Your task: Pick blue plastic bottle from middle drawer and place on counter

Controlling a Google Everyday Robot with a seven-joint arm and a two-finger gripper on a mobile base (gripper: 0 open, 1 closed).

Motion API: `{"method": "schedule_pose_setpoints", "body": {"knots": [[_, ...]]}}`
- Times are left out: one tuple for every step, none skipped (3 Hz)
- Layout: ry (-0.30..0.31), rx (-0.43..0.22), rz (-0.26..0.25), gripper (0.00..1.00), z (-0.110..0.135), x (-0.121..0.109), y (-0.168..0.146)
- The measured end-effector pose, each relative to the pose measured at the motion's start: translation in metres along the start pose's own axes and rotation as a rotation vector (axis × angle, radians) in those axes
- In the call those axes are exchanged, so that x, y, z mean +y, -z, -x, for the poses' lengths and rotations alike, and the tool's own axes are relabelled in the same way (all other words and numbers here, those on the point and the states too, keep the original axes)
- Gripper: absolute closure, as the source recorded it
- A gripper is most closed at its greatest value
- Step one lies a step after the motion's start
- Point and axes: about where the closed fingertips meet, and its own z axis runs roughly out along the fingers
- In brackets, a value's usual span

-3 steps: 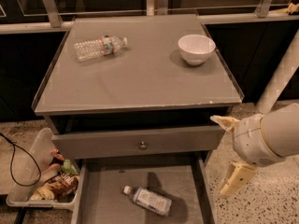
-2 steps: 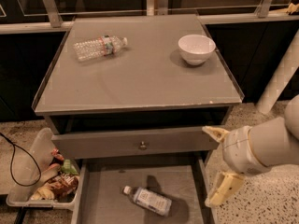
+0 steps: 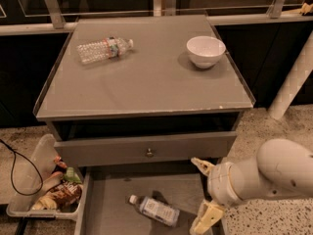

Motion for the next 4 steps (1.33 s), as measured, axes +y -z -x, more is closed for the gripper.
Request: {"method": "schedule_pose_setpoints", "body": {"knots": [[-0.003,-0.018,0.003,0.0,-0.016,0.005,-0.047],[-0.012,-0.022,-0.045,0.0,-0.037,-0.002,-0.086],[-0.012,-0.021,-0.045,0.0,-0.037,-0.002,-0.086],[-0.017,-0.007,-0.035,0.0,-0.037,-0.001,-0.09]]}}
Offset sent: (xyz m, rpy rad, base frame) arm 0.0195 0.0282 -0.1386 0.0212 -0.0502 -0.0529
